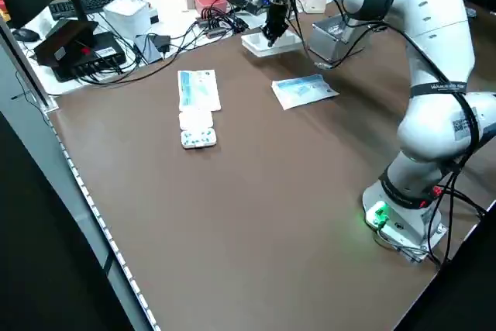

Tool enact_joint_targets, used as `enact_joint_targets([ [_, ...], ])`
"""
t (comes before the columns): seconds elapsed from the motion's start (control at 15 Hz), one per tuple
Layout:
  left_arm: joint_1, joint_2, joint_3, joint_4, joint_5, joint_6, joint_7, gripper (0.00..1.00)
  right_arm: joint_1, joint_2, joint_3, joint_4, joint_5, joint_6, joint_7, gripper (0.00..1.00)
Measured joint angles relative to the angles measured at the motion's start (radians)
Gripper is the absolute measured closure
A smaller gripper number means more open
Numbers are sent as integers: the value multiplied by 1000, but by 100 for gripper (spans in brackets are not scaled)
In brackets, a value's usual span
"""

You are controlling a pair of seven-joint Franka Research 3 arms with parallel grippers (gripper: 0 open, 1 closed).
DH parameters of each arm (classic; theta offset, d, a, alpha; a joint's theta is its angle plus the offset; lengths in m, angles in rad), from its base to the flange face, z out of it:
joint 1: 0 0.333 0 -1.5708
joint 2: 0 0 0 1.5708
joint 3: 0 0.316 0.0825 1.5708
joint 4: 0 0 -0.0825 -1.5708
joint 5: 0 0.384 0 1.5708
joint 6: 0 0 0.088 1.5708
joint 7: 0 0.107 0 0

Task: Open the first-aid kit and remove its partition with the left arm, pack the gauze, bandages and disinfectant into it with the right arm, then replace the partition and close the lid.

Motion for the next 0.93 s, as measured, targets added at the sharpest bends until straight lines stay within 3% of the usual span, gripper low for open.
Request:
enact_joint_targets([
  [0.47, -2, 18, -3, 0, 0, 17, 3, 89, 5, 36, -2, 0, 0, 3, 0, 56],
  [0.67, -3, 16, -4, 9, 0, 23, -32, 66, 6, 52, -3, -1, 0, 3, 0, 56],
  [0.8, 0, 3, -3, 26, 0, 26, -45, 63, 6, 61, -3, -1, 0, 3, -1, 56],
  [0.93, 6, -34, -3, 38, 0, 25, -49, 47, 6, 62, -3, -1, 0, 3, -1, 56],
])
